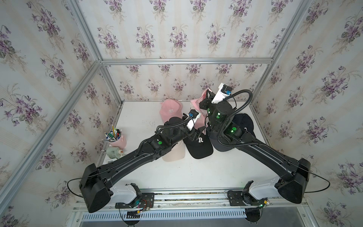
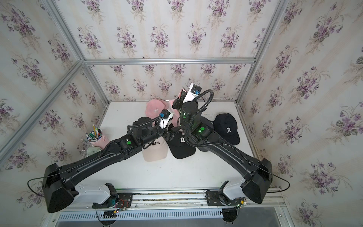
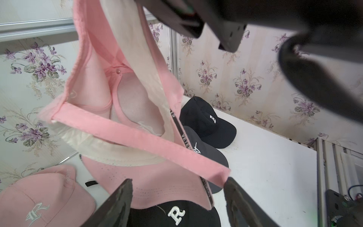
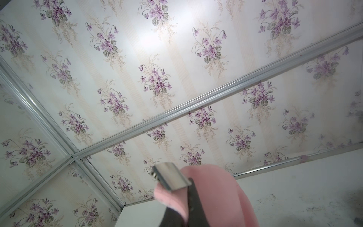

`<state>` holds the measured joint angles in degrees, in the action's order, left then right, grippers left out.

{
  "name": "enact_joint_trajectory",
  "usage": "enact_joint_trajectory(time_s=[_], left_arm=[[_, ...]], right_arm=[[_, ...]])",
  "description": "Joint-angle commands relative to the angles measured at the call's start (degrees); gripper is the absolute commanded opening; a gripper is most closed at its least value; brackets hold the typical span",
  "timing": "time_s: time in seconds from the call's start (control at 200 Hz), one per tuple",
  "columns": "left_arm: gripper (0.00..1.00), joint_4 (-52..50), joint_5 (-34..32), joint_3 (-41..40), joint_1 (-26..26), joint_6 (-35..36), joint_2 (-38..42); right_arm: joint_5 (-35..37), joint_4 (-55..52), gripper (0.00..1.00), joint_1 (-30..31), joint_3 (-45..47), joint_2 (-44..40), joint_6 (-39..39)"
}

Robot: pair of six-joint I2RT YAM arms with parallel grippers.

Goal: Open the adjustable buckle of the baseball cap
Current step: Place the baseball cap at the center of the board.

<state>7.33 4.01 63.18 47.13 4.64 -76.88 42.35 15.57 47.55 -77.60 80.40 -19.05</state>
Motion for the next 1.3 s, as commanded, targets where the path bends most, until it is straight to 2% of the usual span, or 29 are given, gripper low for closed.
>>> enact_joint_trajectory(time_s=[0.0,0.49,0.64,0.769,0.934,1.054,1.189,1.294], left_arm=[[0.74,5.09,-1.64,0.65,0.06,-1.22,-1.60],[0.73,5.41,2.26,5.21,0.06,-4.32,-10.59],[0.70,6.11,1.61,5.69,0.00,-5.72,-11.62],[0.70,7.25,3.85,5.28,-0.03,-7.65,-10.81],[0.73,9.18,4.34,3.38,-0.01,-8.43,-10.11],[0.74,7.84,4.40,5.05,-0.02,-8.58,-12.15],[0.71,6.09,2.49,6.53,0.06,-9.46,-13.64],[0.62,6.29,1.63,6.44,-0.02,-9.42,-13.56]], right_arm=[[2.45,0.25,0.00,0.00,-0.62,-0.05,-2.02],[5.07,-0.03,0.00,0.00,-0.18,0.02,-3.28],[6.19,-0.32,0.00,0.00,-0.09,-0.13,-3.63],[7.84,-0.80,0.00,0.00,-0.15,-0.16,-3.45],[8.37,-1.33,0.00,0.00,-0.18,-0.51,-3.53],[8.42,-1.42,0.00,0.00,-0.15,-0.75,-3.75],[8.54,-2.17,0.00,0.00,0.06,-1.36,-4.36],[8.57,-2.21,0.00,-0.02,0.78,-1.95,-4.72]])
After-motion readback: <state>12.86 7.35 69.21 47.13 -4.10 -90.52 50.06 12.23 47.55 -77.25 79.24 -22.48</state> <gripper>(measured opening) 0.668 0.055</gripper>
